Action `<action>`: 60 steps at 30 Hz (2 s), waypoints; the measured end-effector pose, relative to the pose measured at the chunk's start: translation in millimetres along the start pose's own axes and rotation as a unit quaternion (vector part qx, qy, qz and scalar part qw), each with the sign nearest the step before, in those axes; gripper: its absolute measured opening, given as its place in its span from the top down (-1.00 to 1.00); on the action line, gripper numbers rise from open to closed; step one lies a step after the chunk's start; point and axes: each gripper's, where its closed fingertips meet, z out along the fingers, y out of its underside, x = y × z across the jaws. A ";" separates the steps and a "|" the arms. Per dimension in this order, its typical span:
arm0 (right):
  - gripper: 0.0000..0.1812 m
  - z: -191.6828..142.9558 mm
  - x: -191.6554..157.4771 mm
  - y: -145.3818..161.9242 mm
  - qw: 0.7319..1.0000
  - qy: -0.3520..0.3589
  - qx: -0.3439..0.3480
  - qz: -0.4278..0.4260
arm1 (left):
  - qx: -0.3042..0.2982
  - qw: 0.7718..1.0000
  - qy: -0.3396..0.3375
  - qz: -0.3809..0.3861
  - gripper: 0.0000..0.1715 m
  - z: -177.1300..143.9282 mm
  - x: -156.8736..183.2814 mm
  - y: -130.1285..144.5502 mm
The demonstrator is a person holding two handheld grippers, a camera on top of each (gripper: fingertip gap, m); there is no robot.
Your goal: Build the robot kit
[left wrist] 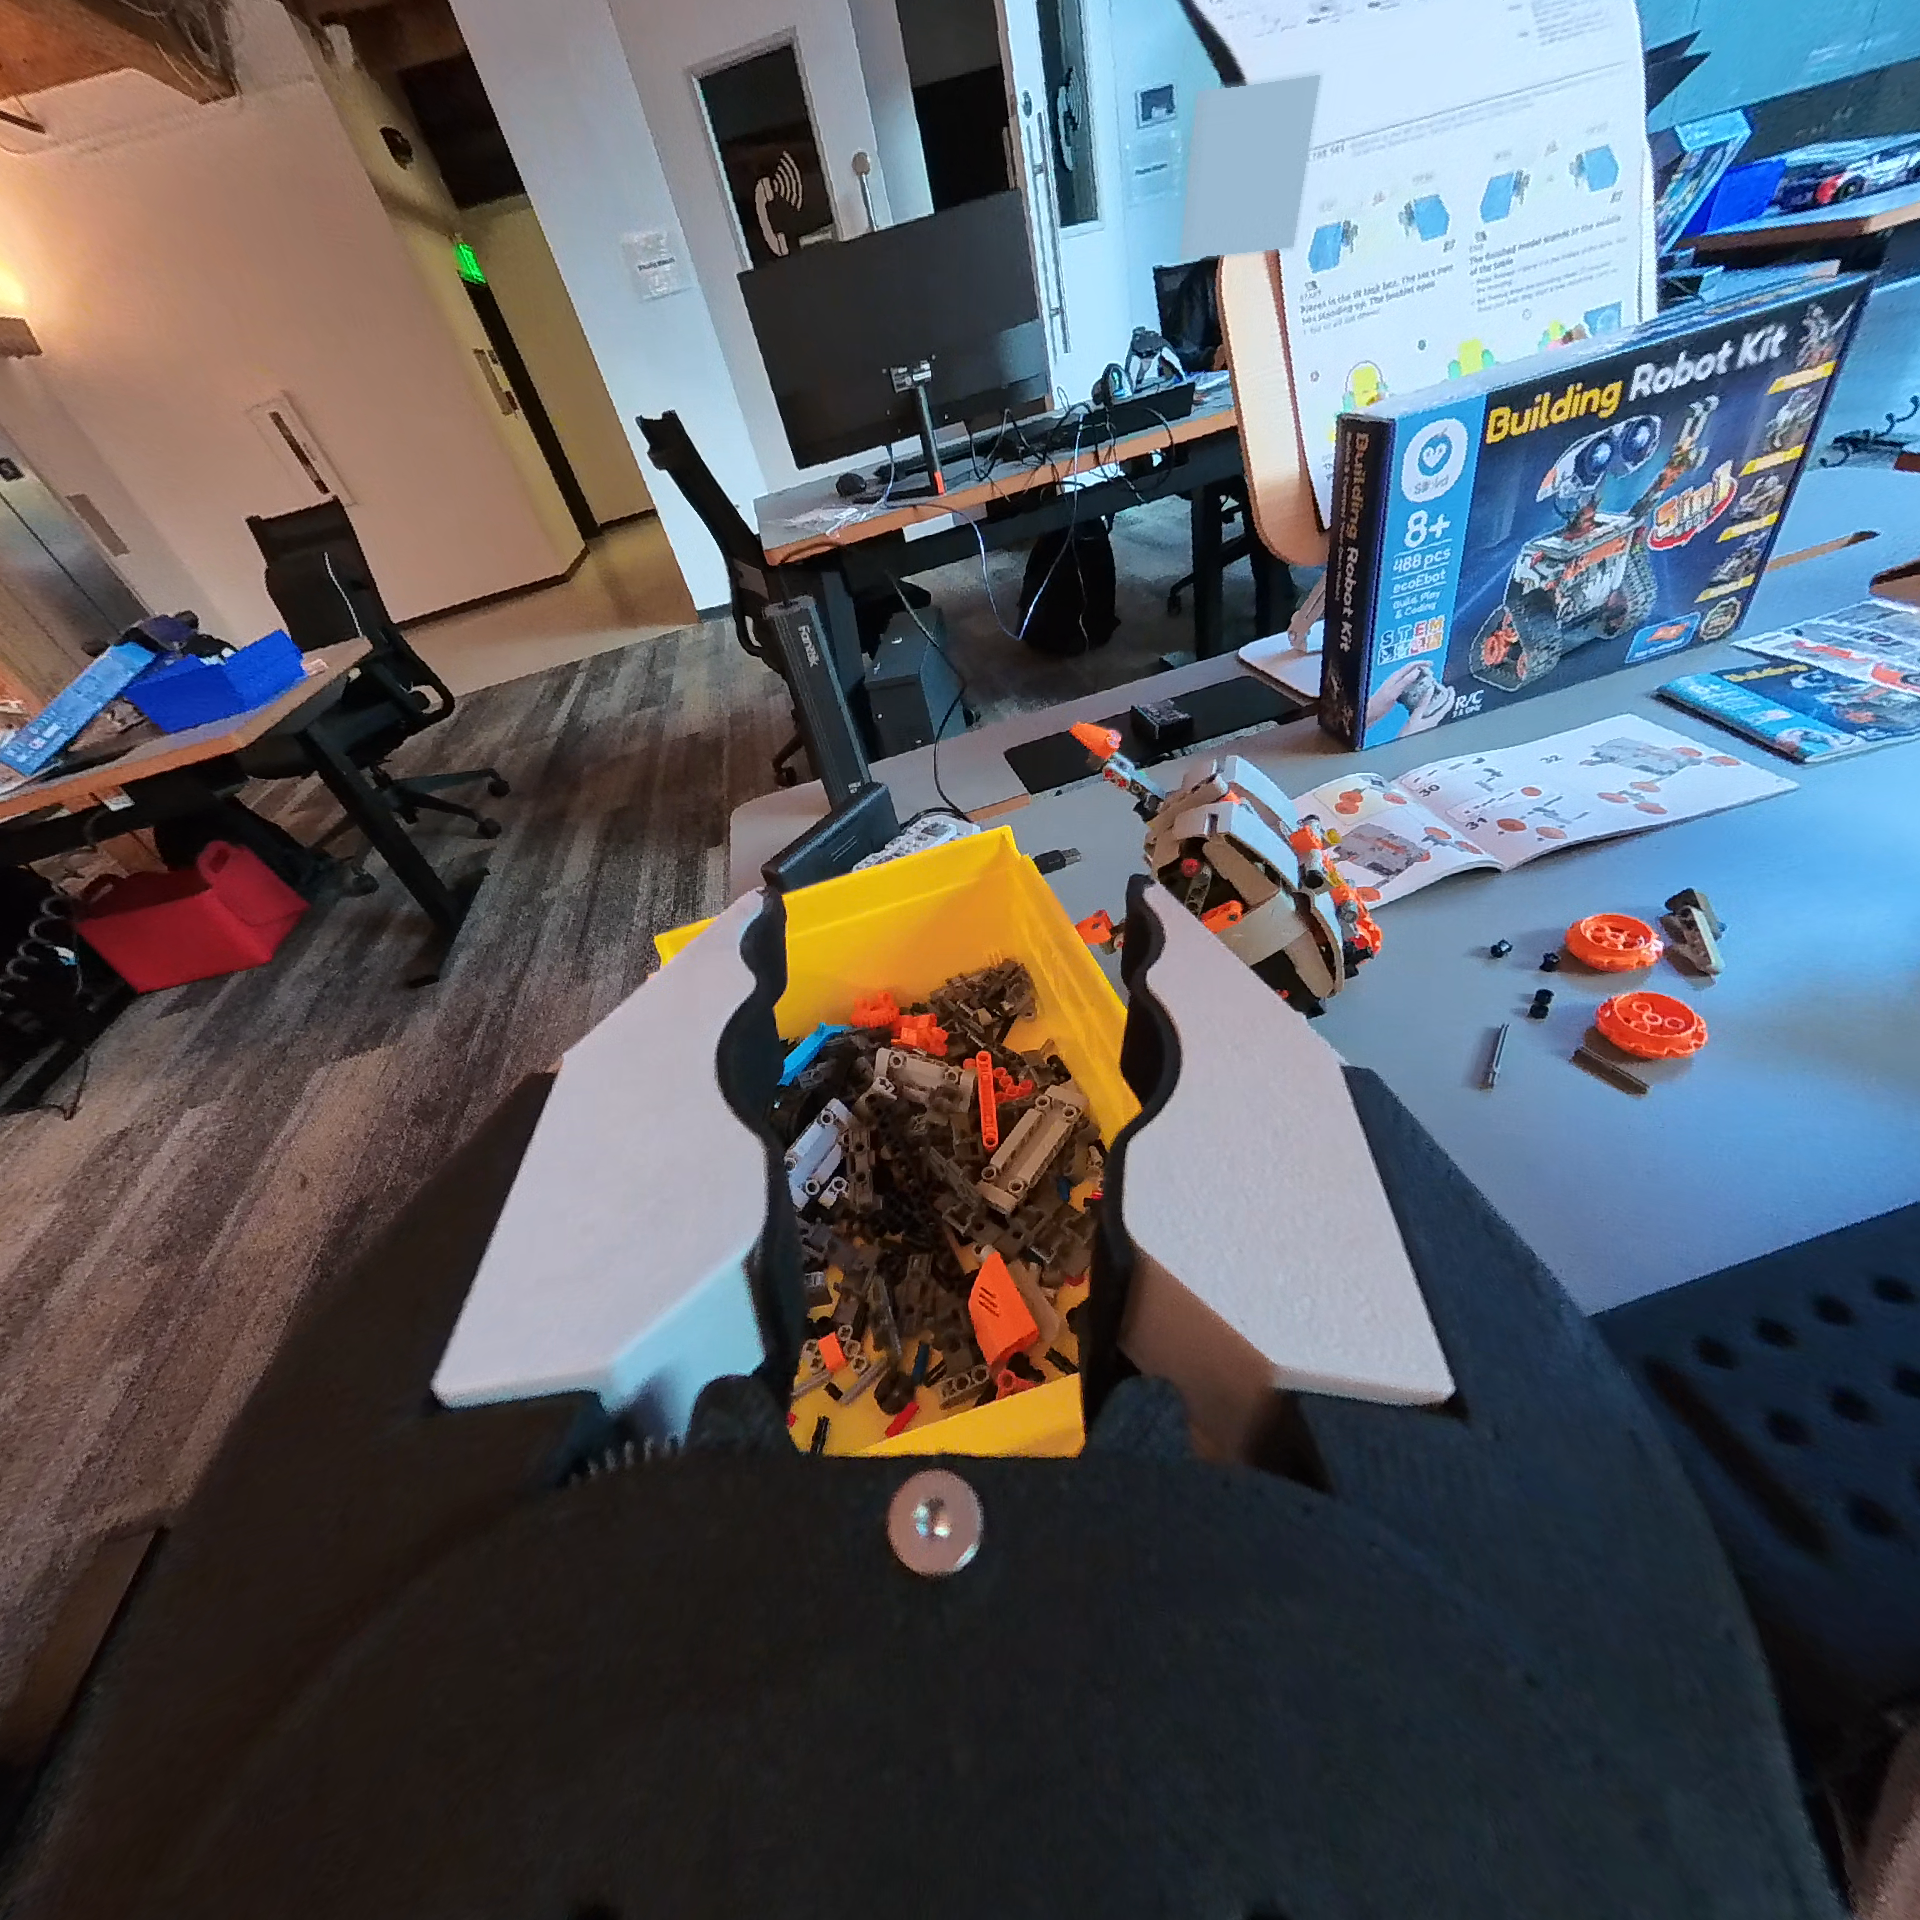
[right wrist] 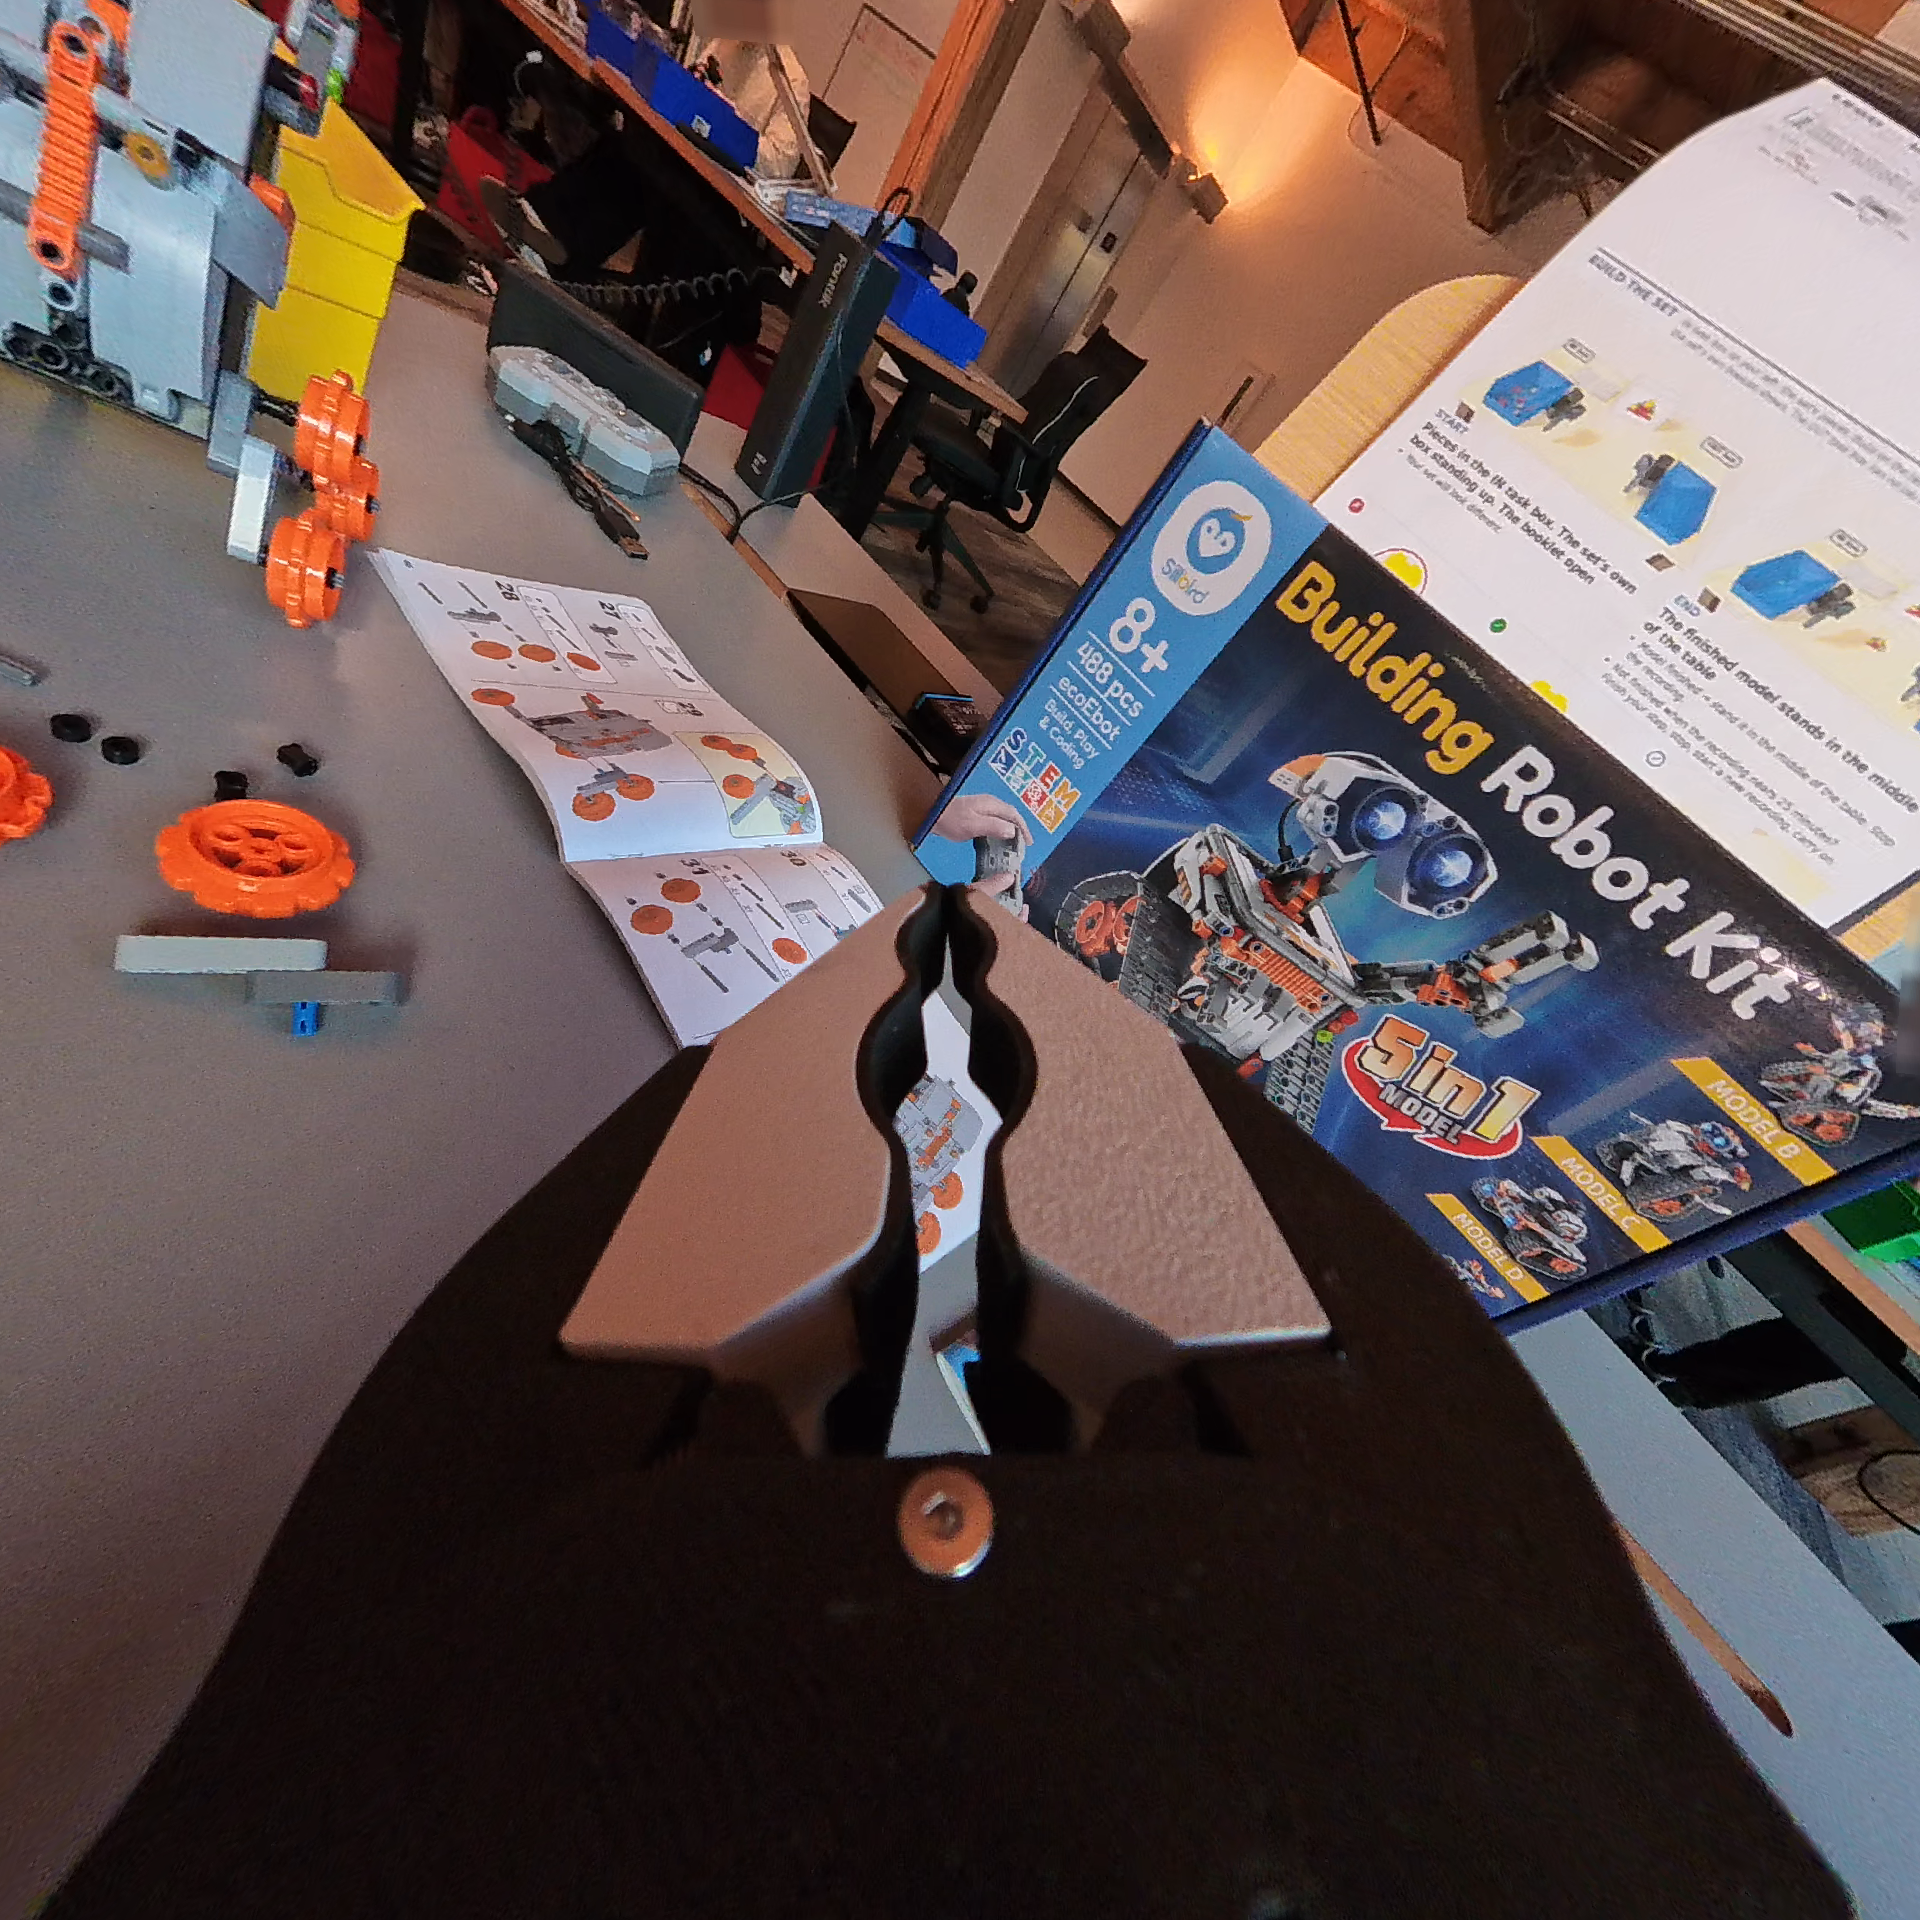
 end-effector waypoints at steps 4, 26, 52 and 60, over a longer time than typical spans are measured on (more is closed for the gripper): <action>1.00 -3.3 -0.3 -3.7 1.000 -0.004 0.006 -0.004 | 0.000 1.000 -0.007 0.006 0.26 -7.6 -1.0 -2.7; 1.00 -5.2 21.5 25.4 0.999 0.026 -0.028 0.003 | -0.064 0.997 -0.003 -0.038 0.28 -10.6 -57.3 43.2; 1.00 0.7 22.9 57.2 0.991 0.060 -0.109 -0.051 | -0.529 0.826 0.150 0.123 0.34 177.0 -69.7 209.1; 1.00 5.4 9.3 58.7 0.988 0.033 -0.125 -0.088 | -0.587 0.781 0.157 0.143 0.26 194.6 -78.3 236.2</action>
